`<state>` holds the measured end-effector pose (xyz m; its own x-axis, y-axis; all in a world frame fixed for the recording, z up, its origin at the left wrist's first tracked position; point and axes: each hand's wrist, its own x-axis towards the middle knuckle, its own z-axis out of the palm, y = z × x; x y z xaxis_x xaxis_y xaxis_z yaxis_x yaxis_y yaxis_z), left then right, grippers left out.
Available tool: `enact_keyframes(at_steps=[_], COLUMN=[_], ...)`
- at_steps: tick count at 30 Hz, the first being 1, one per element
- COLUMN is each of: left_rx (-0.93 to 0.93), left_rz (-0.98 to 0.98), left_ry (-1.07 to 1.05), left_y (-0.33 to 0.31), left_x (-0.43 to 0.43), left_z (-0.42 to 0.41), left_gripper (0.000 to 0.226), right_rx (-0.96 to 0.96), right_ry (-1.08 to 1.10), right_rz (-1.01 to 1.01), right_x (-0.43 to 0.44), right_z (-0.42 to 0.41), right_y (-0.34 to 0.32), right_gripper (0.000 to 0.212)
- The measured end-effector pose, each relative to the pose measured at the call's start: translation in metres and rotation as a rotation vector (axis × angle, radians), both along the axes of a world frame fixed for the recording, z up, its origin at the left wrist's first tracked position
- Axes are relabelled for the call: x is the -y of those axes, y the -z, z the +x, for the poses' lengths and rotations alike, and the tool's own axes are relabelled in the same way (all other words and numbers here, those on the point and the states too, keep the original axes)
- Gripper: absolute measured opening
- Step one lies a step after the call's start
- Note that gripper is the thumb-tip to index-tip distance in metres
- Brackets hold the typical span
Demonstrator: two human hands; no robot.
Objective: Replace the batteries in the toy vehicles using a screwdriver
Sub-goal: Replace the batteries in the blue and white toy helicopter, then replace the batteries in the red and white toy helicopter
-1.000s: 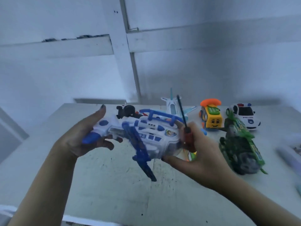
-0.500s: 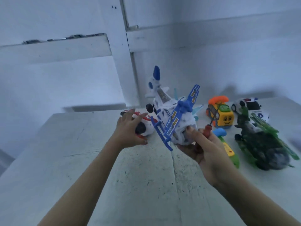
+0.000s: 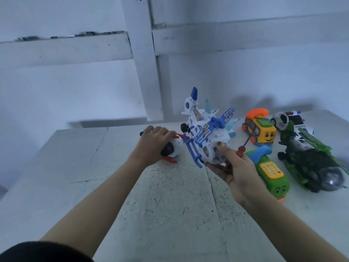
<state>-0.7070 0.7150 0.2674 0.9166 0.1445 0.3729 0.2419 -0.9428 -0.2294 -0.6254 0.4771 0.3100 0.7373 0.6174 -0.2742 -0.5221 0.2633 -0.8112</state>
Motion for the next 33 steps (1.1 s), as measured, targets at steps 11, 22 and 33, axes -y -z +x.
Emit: enact_keyframes(at_steps=[11,22,33], left_rx=[0.005,0.012,0.032], left_rz=[-0.114,-0.144,-0.162], left_ry=[-0.030,-0.120,-0.141], left_y=[-0.007,-0.004,0.000], left_x=[0.038,0.050,0.054], left_z=[-0.090,-0.126,-0.126], left_gripper=[0.065,0.068,0.075], right_rx=[-0.091,-0.133,-0.050], right_ry=[-0.001,0.047,-0.013], right_rz=[-0.135,-0.214,-0.312], right_x=[-0.067,-0.131,-0.152], right_z=[-0.017,-0.017,-0.021], right_y=[0.032,0.042,0.047], right_gripper=[0.041,0.051,0.045])
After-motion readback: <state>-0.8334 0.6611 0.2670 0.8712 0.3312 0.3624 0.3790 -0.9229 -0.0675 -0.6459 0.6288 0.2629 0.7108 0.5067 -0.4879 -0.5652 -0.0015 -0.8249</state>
